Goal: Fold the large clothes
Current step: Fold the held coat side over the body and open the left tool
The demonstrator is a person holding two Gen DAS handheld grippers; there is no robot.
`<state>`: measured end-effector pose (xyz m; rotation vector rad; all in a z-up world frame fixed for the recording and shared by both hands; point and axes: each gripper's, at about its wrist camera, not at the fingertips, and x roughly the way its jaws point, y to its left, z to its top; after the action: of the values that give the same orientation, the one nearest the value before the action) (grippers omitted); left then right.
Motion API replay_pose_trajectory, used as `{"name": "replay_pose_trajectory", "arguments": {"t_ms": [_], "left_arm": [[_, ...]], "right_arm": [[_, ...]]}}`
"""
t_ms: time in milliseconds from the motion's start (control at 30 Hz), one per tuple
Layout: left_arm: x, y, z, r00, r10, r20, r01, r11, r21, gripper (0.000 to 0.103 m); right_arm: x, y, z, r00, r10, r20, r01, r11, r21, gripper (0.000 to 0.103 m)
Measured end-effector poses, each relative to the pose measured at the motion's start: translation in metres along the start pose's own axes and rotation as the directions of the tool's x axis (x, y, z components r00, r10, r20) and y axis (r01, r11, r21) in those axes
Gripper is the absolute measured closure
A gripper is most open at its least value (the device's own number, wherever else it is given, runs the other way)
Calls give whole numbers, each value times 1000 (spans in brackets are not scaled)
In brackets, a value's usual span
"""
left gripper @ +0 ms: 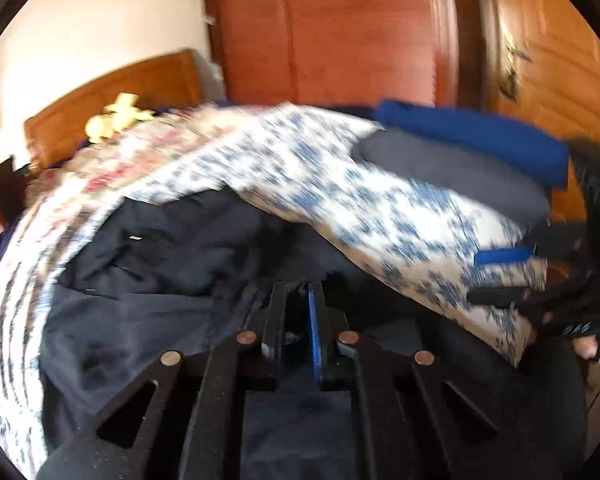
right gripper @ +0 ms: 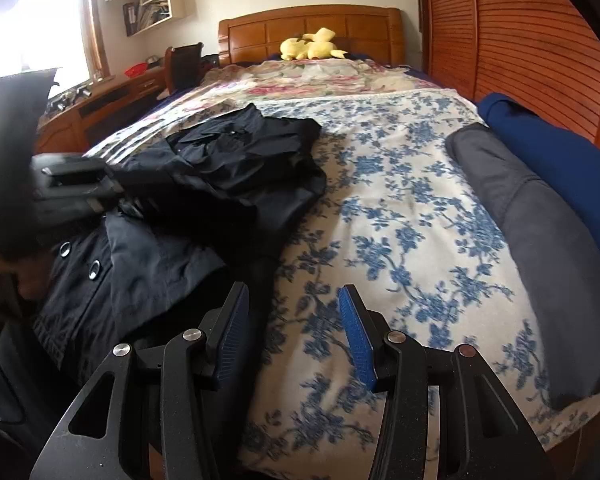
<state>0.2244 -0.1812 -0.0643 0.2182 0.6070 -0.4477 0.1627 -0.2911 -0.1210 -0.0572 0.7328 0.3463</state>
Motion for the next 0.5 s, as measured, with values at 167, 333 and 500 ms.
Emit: {"name": "replay_pose_trajectory", "arguments": {"t_ms": [167, 333, 500], "left_arm": [[-47, 58, -8, 986, 139, 88, -131, 987, -94, 97], [-66, 99, -34, 975, 212, 73, -198, 967, -160, 98], [-80, 130, -67, 962, 270, 46, -255, 944, -209, 98]], "right_arm": [[13, 17, 13, 999, 38, 13, -38, 999, -5, 55], [36, 44, 28, 997, 78, 12, -78, 997, -28, 55], [63, 76, 42, 992, 126, 3, -126, 991, -43, 55]]}}
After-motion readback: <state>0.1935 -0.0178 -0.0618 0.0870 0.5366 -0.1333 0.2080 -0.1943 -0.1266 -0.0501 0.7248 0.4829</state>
